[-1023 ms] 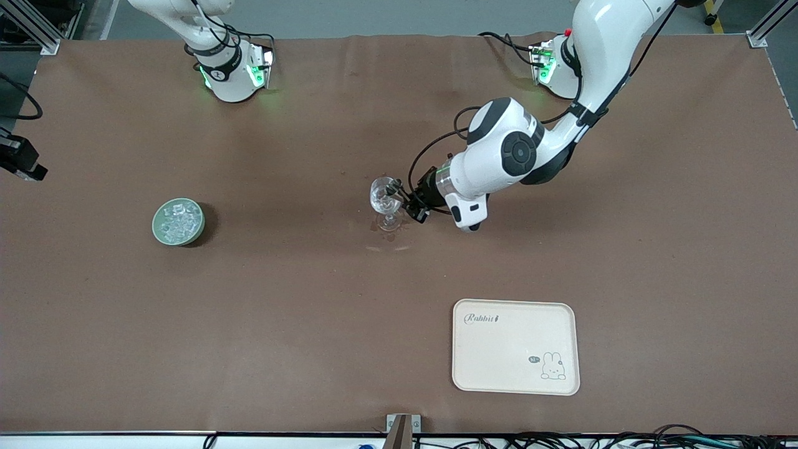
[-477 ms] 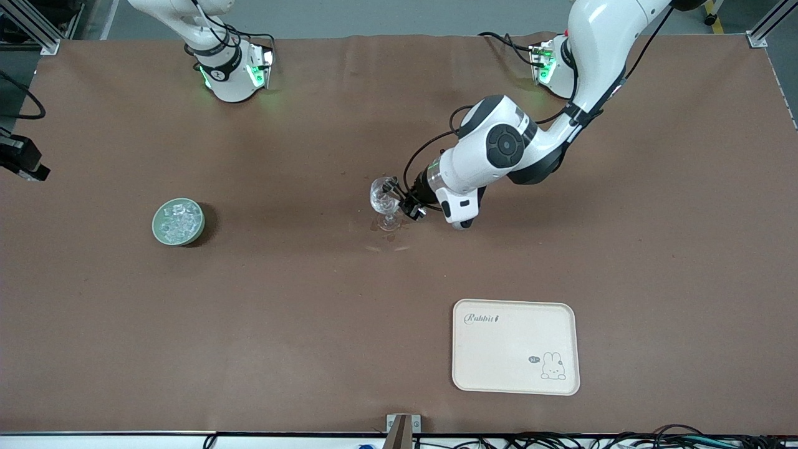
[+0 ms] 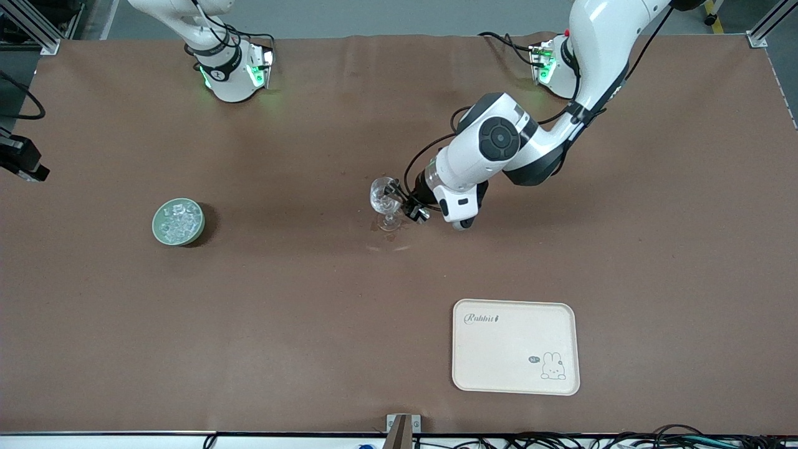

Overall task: Pour wine and add ice with both arms
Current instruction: 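Tilt the jigger with the left gripper to pour into the glass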

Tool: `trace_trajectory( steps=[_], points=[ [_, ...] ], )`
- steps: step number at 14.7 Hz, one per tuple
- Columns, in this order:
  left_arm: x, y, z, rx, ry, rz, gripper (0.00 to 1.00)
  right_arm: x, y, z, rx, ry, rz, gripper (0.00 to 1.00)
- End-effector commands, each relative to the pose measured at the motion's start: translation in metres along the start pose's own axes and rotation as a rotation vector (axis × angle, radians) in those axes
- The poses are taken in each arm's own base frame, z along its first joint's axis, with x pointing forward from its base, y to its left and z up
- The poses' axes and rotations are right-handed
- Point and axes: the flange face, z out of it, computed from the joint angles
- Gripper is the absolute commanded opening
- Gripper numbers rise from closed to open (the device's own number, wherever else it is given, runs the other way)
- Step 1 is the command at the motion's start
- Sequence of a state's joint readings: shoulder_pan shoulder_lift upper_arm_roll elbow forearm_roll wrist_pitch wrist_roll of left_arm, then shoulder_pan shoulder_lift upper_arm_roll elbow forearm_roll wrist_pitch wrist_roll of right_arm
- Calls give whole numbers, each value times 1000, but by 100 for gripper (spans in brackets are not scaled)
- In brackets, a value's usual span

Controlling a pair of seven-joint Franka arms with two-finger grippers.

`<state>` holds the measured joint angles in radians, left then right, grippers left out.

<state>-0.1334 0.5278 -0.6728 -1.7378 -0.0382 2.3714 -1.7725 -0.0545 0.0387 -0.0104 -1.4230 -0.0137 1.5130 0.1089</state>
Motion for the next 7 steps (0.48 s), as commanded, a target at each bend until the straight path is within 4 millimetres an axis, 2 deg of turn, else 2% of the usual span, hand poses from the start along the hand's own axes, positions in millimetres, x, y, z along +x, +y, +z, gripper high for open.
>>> trace_trajectory(
  steps=[1,7],
  points=[
    [-14,1,-4,5,23,22,0,-1,-1,-1,11,4,-6,1],
    [-26,-3,0,11,45,52,0,-1,-1,-1,11,4,-6,1]
  ],
)
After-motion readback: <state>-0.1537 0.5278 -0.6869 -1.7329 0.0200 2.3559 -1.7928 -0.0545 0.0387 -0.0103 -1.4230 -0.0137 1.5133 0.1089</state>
